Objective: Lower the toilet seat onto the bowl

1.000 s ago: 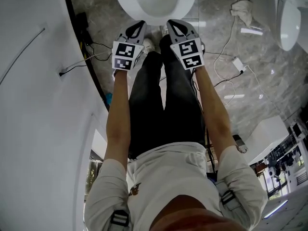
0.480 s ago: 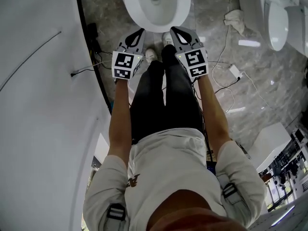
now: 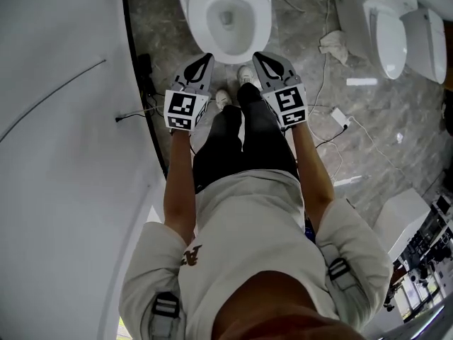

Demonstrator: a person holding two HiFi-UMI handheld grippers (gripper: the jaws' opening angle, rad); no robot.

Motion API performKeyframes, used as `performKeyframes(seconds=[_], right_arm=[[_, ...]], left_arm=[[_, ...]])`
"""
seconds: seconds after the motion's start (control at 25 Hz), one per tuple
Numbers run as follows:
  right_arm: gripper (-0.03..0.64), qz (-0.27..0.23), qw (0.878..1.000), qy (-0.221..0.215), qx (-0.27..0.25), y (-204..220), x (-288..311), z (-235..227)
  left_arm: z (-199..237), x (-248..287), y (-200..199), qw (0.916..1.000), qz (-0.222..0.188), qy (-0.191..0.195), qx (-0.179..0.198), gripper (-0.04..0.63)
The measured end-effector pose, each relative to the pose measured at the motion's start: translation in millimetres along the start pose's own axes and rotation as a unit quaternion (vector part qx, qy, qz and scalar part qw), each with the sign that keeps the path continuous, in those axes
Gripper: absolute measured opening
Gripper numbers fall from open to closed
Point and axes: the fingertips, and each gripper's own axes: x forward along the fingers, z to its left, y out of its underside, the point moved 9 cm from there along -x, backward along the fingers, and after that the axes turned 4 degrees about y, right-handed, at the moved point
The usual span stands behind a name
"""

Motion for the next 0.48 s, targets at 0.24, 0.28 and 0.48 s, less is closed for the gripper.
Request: performKeyframes(seconds=[0.24, 0.28, 0.48], right_arm=[[0.021, -0.034, 0.999, 0.014, -0.012, -30, -28, 7], [0.021, -0.040, 0.999, 0.014, -0.015, -34, -32, 10], [0.021, -0.052, 0.998, 0.019, -0.029, -51, -59, 16]], left_arm=[[-11, -30, -32, 0.9995, -0.029, -0.007, 0.010, 0.025], [-13, -35, -36, 0.9994, -0.033, -0.008, 0.011, 0.025], [-23, -52, -53, 0.9989, -0.044, -0.004, 0.015, 0.025]])
